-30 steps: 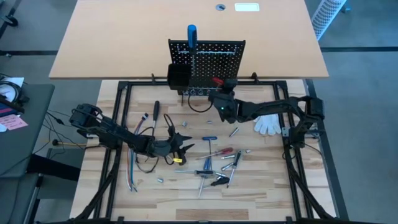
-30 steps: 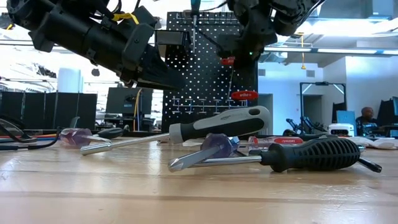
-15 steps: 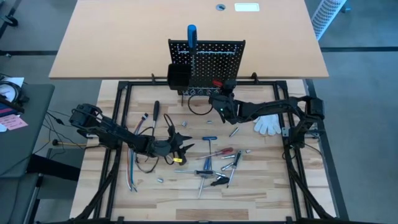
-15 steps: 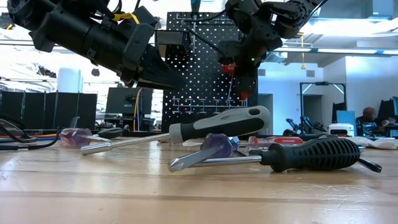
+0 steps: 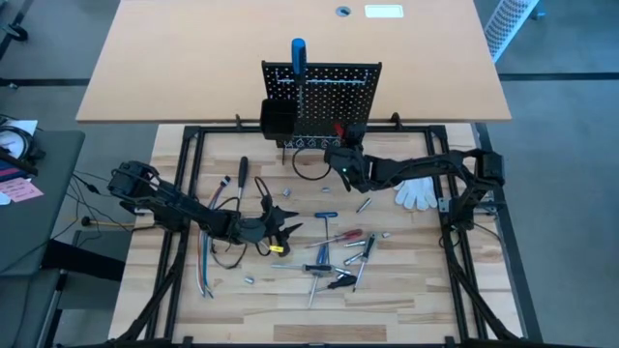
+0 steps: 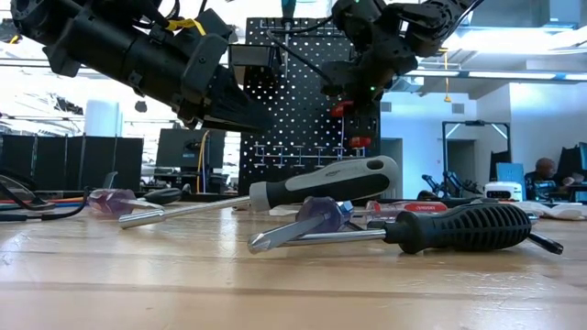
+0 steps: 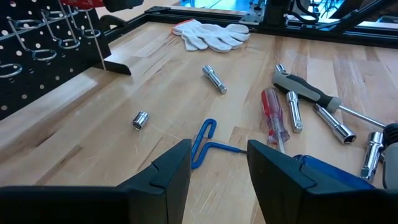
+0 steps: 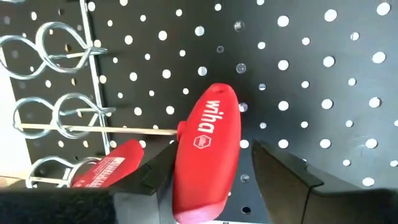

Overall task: Hang tools onto peg board
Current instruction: Hang the red allen wrench on the black pegboard

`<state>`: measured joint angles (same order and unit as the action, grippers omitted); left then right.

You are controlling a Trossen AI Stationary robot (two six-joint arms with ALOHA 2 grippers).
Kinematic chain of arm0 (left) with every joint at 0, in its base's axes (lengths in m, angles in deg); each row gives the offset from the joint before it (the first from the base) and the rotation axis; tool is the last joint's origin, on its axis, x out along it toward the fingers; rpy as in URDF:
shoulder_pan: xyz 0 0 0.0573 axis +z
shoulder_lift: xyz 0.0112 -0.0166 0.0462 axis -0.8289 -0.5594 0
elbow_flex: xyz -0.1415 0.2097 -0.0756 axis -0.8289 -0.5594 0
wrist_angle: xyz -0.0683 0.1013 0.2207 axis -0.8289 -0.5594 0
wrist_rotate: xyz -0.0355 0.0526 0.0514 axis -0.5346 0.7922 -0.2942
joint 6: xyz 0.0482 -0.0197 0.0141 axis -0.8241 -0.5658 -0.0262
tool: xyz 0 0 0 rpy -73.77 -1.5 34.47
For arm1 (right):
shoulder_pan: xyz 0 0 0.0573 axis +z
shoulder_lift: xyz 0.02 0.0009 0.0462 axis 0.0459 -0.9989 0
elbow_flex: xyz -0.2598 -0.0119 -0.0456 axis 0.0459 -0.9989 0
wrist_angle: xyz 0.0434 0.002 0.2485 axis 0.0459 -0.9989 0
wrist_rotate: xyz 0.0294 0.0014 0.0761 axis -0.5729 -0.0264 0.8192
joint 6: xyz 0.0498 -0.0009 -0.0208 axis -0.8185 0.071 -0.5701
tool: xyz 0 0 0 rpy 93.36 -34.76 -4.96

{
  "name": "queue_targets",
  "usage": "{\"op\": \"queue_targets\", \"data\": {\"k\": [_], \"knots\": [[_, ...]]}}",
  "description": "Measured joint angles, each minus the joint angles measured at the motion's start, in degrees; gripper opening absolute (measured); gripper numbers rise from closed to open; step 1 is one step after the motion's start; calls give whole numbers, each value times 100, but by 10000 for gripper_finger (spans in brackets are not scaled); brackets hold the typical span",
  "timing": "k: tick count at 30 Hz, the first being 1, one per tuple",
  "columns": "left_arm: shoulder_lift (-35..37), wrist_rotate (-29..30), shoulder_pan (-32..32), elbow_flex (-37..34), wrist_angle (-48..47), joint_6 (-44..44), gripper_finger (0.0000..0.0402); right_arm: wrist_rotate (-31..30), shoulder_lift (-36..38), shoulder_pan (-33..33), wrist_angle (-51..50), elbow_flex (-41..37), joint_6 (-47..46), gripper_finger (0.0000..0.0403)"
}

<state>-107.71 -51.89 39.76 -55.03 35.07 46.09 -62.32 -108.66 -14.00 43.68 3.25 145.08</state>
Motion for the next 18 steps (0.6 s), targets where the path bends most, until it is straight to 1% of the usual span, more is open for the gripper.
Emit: {"op": "queue_targets", "data": {"k": [8, 18], "knots": [[0, 0, 0, 0, 0, 3, 151, 146, 0, -3, -471, 4, -685, 175], [0, 0, 0, 2, 2, -1, 151, 143, 0, -38, -456, 4, -712, 151]]}}
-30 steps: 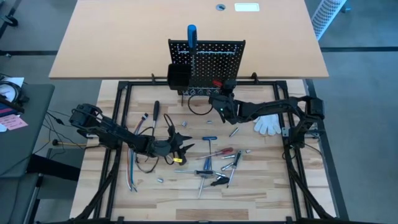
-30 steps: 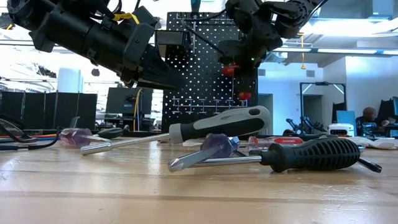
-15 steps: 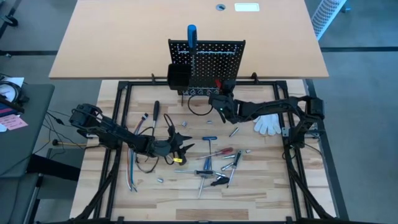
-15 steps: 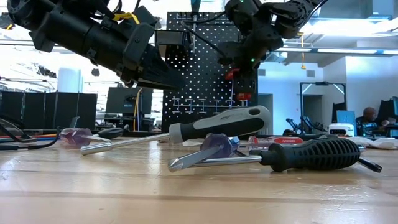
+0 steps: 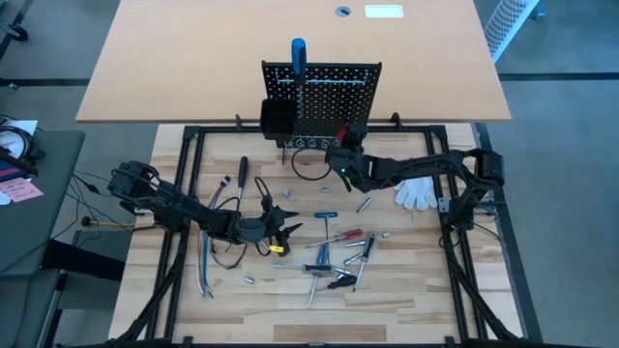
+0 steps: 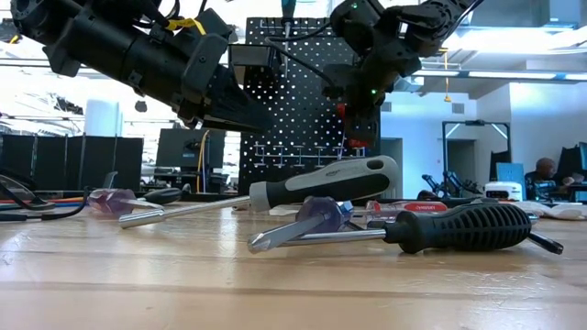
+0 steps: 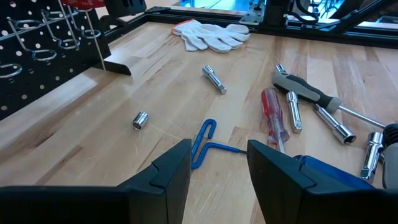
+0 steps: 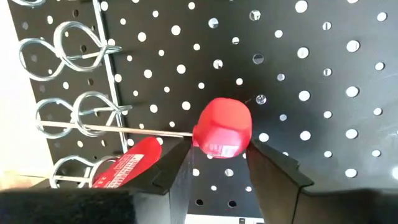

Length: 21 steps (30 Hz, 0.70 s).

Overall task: Hang tools onto peg board
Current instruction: Hang the red allen wrench on the black pegboard, then hang the red screwdriver on the black pegboard

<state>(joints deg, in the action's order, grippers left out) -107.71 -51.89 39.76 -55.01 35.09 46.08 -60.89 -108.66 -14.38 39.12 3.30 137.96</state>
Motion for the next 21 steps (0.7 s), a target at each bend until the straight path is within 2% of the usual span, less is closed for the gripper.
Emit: {"op": "queue_targets", "data": {"k": [9, 21], "knots": [[0, 0, 0, 0, 0, 0, 151, -216, 2, -42, 488, 0, 406, 84], [0, 0, 0, 0, 0, -2, 151, -135, 4, -24, 163, 2, 402, 5]]}}
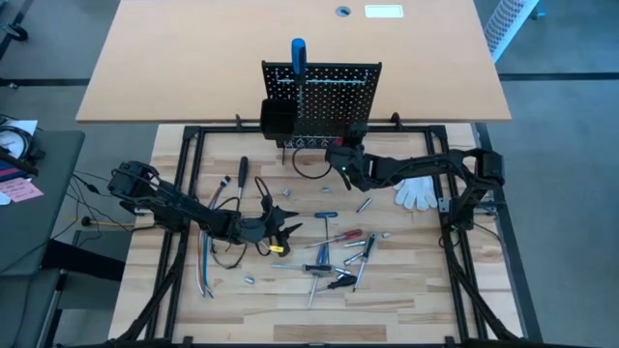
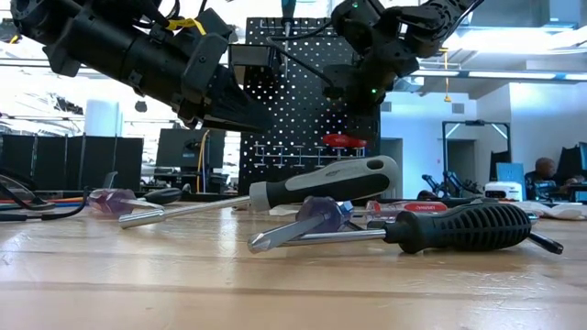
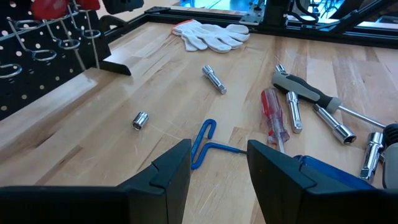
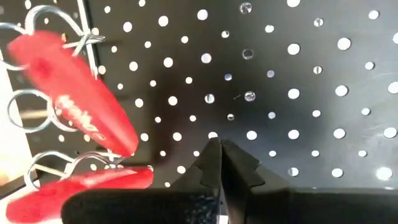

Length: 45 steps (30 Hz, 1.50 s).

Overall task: Hang tools onto peg board
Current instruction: Hang the red screwdriver on the black pegboard

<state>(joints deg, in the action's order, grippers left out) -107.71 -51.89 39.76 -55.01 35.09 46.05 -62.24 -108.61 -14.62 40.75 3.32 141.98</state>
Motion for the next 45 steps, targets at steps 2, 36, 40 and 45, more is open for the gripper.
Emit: {"op": "queue_targets", "data": {"k": [2, 36, 40, 45], "knots": [[0, 0, 0, 0, 0, 0, 151, 70, 0, 0, -1, 0, -79, 8], [1016, 1341, -2249, 2, -3303, 513, 150, 5899, 2240, 1941, -2690, -1498, -4979, 116], [1137, 1337, -2526, 2, -4129, 1339, 150, 5955, 2184, 1989, -1593, -1928, -5214, 116], [1117, 1335, -2636, 2, -4490, 2061, 151, 5969, 2146, 2297, -958, -2077, -5440, 116]]}}
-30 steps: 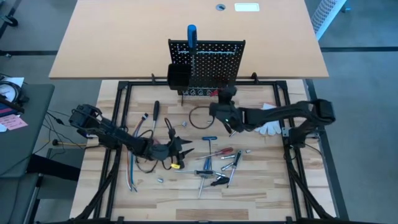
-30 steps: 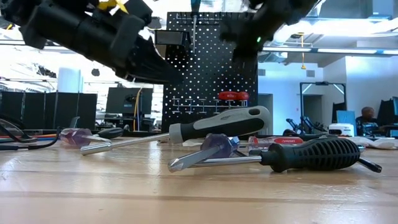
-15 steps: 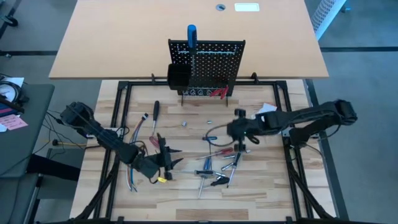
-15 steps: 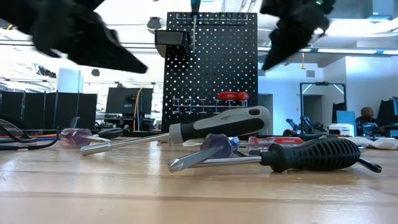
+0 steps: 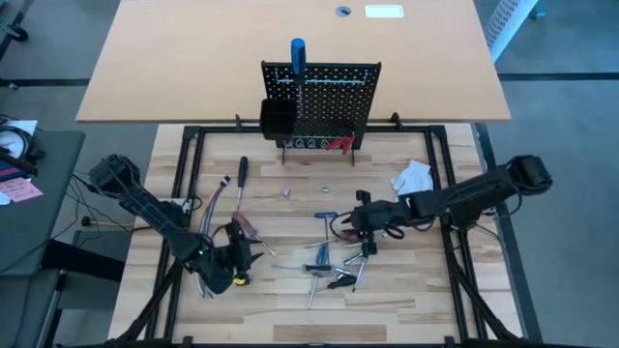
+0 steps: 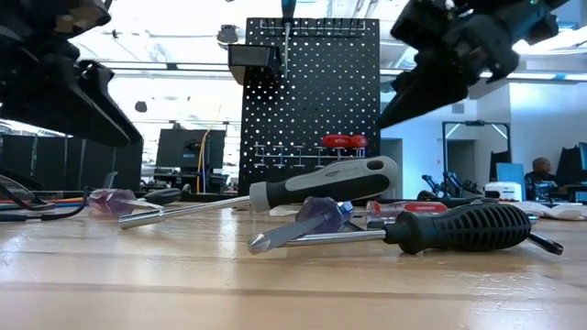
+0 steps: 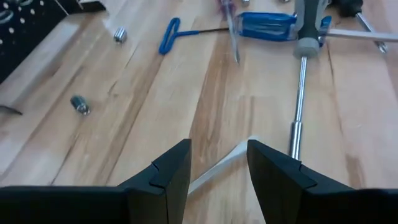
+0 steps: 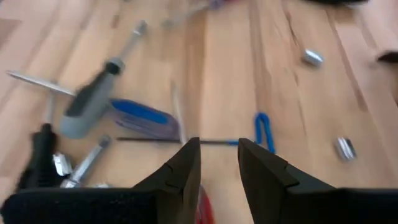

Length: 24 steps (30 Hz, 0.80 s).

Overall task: Hang tools onto peg board
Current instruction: Hang the red screwdriver on the black pegboard

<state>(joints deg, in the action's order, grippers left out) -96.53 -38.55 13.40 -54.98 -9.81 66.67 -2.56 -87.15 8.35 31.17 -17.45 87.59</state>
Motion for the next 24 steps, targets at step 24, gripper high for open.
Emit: {"op": "queue_targets", "data": {"k": [24], "knots": [[-925, -1273, 790, 0, 452, -2395, 151, -20, 0, 538, 265, -6, -267, 116]]}}
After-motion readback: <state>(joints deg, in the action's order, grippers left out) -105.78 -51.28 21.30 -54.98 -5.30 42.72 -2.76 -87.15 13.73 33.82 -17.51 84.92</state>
